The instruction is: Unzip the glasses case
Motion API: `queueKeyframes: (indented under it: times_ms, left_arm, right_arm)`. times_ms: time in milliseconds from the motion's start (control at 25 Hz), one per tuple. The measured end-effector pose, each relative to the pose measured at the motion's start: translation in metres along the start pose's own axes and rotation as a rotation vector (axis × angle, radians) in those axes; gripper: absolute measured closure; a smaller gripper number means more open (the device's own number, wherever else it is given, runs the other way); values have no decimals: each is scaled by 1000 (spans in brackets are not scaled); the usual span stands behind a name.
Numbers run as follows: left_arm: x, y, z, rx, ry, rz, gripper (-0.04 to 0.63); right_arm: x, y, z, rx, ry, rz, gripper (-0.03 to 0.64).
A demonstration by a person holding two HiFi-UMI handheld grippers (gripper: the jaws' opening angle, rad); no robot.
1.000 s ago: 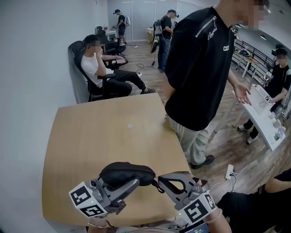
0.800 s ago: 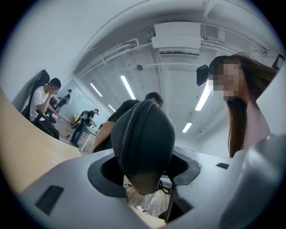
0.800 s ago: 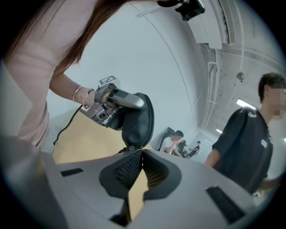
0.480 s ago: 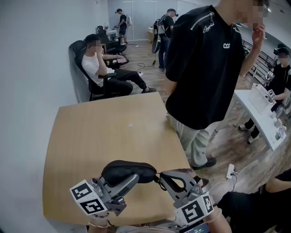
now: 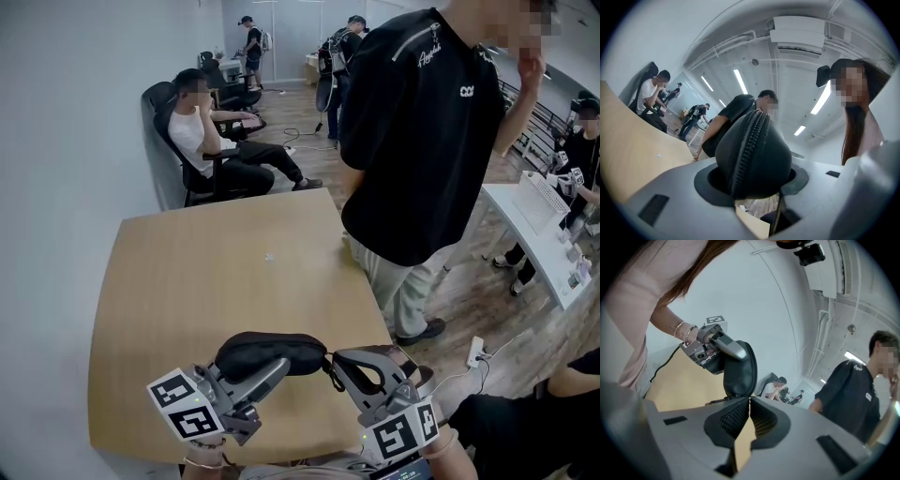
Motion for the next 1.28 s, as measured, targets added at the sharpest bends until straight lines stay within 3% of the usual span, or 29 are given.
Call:
queueKeyframes:
  times_ms: [520, 880, 1280]
  left_arm:
    - [4, -6, 7, 6, 71, 58, 387]
    - [7, 0, 17, 52, 195, 74, 390]
    - [8, 0, 18, 96, 278, 39, 390]
  right_arm:
    - [8, 1, -3, -12, -16, -2, 601]
    - [6, 2, -4, -36, -77, -48, 600]
    - [2, 6, -11, -15, -108, -98, 600]
Point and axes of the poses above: the fingertips, and each gripper's own axes: y backward along the fingers, z to its left, x out of its underside, the point moved 7 cm from there along y, backward along the fingers, and after that the axes turned 2 degrees about -z, right-handed, at the moved point
